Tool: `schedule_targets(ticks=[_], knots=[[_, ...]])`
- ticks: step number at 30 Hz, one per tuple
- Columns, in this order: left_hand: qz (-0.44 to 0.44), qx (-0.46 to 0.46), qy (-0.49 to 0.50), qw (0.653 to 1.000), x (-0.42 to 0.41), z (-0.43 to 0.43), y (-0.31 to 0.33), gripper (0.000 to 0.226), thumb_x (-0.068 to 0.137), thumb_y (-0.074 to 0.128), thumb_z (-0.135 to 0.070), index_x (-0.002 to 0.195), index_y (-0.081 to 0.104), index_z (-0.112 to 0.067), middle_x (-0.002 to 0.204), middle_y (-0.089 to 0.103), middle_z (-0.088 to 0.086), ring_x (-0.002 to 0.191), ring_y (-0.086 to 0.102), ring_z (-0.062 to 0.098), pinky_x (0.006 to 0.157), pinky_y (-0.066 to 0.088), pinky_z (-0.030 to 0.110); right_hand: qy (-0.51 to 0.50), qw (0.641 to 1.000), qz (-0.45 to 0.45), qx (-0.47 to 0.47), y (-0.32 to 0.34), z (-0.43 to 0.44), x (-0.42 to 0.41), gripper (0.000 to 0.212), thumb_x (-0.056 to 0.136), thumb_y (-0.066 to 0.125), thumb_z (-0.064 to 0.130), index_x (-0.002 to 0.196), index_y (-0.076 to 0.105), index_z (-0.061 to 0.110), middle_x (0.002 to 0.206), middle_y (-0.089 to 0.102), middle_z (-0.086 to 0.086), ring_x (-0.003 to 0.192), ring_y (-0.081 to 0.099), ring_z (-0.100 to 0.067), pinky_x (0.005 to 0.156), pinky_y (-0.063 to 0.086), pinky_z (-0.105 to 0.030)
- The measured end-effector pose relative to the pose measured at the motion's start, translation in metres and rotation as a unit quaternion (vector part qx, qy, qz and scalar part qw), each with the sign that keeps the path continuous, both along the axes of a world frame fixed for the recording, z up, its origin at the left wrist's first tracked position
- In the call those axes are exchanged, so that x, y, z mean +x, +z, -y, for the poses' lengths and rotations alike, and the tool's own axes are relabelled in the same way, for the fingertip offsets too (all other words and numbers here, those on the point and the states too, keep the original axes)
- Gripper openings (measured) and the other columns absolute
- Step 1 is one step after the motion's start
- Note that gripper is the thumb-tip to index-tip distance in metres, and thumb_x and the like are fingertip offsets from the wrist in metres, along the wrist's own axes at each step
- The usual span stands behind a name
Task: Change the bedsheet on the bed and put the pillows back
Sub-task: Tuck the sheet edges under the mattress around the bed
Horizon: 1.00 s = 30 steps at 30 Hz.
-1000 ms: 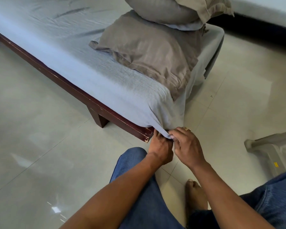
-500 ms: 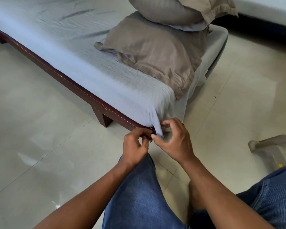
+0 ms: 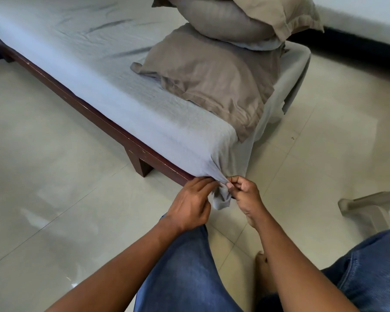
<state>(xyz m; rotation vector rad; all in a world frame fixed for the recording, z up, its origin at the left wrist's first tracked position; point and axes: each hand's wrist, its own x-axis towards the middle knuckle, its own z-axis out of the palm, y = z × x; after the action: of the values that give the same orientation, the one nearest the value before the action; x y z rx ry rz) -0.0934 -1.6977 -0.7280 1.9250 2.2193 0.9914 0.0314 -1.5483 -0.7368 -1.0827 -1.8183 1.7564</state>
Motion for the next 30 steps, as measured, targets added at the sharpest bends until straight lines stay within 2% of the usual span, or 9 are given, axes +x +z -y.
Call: schedule_targets(ticks=[4, 7, 10, 12, 15, 20, 23, 27, 30], knots=[[-0.016, -0.007, -0.015, 1.0, 0.001, -0.007, -0.003, 0.059, 0.072, 0.052, 0.0, 0.13, 0.061, -0.006, 0.127, 0.066, 0.008, 0.118, 0.059, 0.023, 0.106, 0.046, 0.029, 0.041, 0.999, 0.016, -0.033, 0.003, -0.01, -0.002, 0.011, 0.098, 0.064, 0.007, 0.099, 0.074, 0.011, 0.088, 0.079, -0.001, 0.087, 0.072, -0.018, 0.083, 0.059, -0.03], [0.089, 0.082, 0.073, 0.99, 0.006, -0.006, -0.002, 0.041, 0.076, 0.053, 0.003, 0.112, 0.069, -0.011, 0.105, 0.072, -0.002, 0.096, 0.067, 0.015, 0.086, 0.055, 0.031, 0.002, 0.999, 0.012, 0.045, 0.005, -0.012, 0.009, 0.005, 0.095, 0.07, 0.008, 0.096, 0.074, 0.011, 0.089, 0.078, -0.003, 0.084, 0.072, -0.014, 0.084, 0.058, -0.034], [0.443, 0.14, 0.188, 0.865, 0.017, -0.012, 0.005, 0.038, 0.087, 0.048, 0.011, 0.106, 0.075, -0.008, 0.099, 0.077, -0.002, 0.089, 0.073, 0.015, 0.077, 0.058, 0.031, -0.045, 0.984, 0.005, 0.17, 0.019, -0.007, 0.026, 0.007, 0.09, 0.075, 0.007, 0.093, 0.076, 0.013, 0.088, 0.077, 0.004, 0.083, 0.072, -0.007, 0.076, 0.054, -0.02], [0.586, 0.128, 0.167, 0.783, 0.023, -0.02, 0.008, 0.037, 0.092, 0.046, 0.009, 0.11, 0.075, -0.004, 0.107, 0.077, 0.005, 0.097, 0.072, 0.018, 0.081, 0.055, 0.029, -0.013, 0.971, 0.019, 0.239, 0.031, 0.0, 0.033, 0.01, 0.089, 0.075, 0.005, 0.09, 0.076, 0.014, 0.087, 0.075, 0.01, 0.083, 0.07, -0.005, 0.073, 0.053, -0.016], [0.633, 0.085, 0.088, 0.764, 0.035, -0.033, 0.009, 0.037, 0.087, 0.048, -0.017, 0.11, 0.069, 0.002, 0.112, 0.071, 0.01, 0.108, 0.063, 0.025, 0.099, 0.05, 0.036, 0.079, 0.934, 0.022, 0.347, 0.037, 0.012, 0.038, 0.014, 0.087, 0.074, 0.002, 0.086, 0.072, 0.016, 0.087, 0.069, 0.014, 0.085, 0.066, -0.008, 0.074, 0.054, -0.027], [0.7, 0.074, 0.084, 0.706, 0.029, -0.039, 0.006, 0.027, 0.062, 0.065, -0.023, 0.076, 0.054, -0.003, 0.074, 0.04, 0.013, 0.072, 0.042, 0.021, 0.069, 0.036, 0.035, 0.113, 0.866, 0.075, 0.481, 0.023, 0.034, 0.026, 0.015, 0.088, 0.067, 0.007, 0.089, 0.07, 0.021, 0.088, 0.06, 0.01, 0.085, 0.058, -0.017, 0.071, 0.05, -0.036], [0.666, 0.039, 0.114, 0.736, 0.016, -0.03, 0.006, 0.013, 0.073, 0.066, -0.015, 0.062, 0.059, -0.012, 0.063, 0.047, 0.009, 0.064, 0.048, 0.018, 0.064, 0.042, 0.037, 0.122, 0.848, 0.096, 0.508, 0.014, 0.041, 0.009, 0.01, 0.089, 0.068, 0.01, 0.091, 0.071, 0.019, 0.085, 0.059, 0.005, 0.083, 0.058, -0.021, 0.068, 0.051, -0.038], [0.408, 0.042, 0.225, 0.884, 0.005, -0.016, 0.001, 0.021, 0.087, 0.072, -0.028, 0.072, 0.072, -0.012, 0.064, 0.07, 0.002, 0.063, 0.067, 0.015, 0.067, 0.059, 0.043, 0.128, 0.835, 0.101, 0.525, 0.008, 0.046, -0.007, 0.011, 0.092, 0.062, 0.018, 0.088, 0.071, 0.013, 0.084, 0.061, 0.002, 0.081, 0.059, -0.023, 0.066, 0.053, -0.039], [0.279, 0.072, 0.255, 0.923, 0.004, -0.011, 0.004, 0.009, 0.087, 0.071, -0.022, 0.079, 0.075, -0.02, 0.068, 0.071, -0.007, 0.065, 0.069, 0.011, 0.063, 0.058, 0.036, 0.138, 0.825, 0.112, 0.536, 0.006, 0.048, -0.014, 0.007, 0.085, 0.072, 0.011, 0.078, 0.07, 0.011, 0.083, 0.061, 0.0, 0.08, 0.058, -0.022, 0.065, 0.054, -0.038]])
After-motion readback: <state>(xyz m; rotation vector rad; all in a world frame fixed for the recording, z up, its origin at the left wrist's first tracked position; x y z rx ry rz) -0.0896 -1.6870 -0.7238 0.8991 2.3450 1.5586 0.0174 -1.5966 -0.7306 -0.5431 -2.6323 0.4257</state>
